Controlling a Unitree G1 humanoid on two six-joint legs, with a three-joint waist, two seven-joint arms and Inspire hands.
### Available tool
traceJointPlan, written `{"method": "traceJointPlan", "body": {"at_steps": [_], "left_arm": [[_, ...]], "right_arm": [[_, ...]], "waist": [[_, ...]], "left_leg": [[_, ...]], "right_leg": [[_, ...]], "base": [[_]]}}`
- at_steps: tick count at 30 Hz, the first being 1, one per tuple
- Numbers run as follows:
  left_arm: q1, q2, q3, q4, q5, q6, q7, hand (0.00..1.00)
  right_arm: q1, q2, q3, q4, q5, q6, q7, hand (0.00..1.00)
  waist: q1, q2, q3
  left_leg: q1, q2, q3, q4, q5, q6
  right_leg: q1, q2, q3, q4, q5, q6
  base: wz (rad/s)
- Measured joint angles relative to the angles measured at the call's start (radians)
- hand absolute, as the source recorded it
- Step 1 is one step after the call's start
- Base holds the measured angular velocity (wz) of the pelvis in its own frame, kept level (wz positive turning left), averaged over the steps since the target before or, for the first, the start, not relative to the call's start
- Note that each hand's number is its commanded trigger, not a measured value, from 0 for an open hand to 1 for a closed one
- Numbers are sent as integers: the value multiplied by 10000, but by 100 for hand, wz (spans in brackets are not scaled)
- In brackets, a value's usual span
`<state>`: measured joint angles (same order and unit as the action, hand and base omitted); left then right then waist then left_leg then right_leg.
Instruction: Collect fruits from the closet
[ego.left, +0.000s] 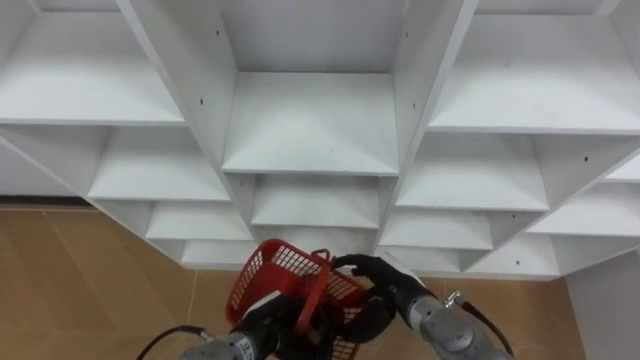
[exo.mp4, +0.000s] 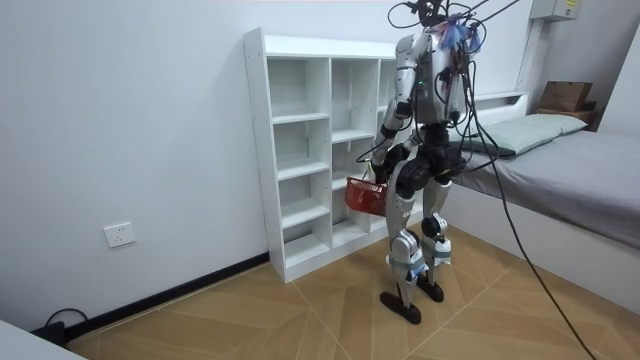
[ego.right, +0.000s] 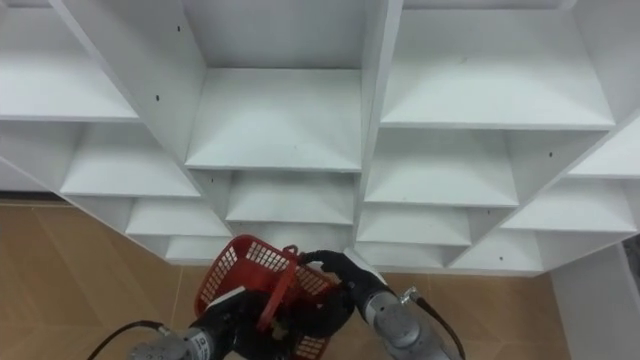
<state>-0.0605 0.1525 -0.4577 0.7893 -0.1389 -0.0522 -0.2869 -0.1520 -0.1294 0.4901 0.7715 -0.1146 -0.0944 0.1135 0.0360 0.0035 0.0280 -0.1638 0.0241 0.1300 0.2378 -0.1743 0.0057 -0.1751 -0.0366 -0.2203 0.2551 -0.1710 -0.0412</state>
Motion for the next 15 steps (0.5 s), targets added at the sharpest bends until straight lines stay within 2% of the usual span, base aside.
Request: {"method": "traceJointPlan", "body": {"at_steps": [15], "left_arm": [[-14,13,1,-3,3,-1,-10,100]], "right_arm": [[1,-30,-2,19,0,0,39,0]], "waist": [[-30,17,-8]], "left_leg": [[-16,2,-35,4,0,0]], "right_leg": [[8,-9,-58,17,1,-3]], "base": [[0]]}}
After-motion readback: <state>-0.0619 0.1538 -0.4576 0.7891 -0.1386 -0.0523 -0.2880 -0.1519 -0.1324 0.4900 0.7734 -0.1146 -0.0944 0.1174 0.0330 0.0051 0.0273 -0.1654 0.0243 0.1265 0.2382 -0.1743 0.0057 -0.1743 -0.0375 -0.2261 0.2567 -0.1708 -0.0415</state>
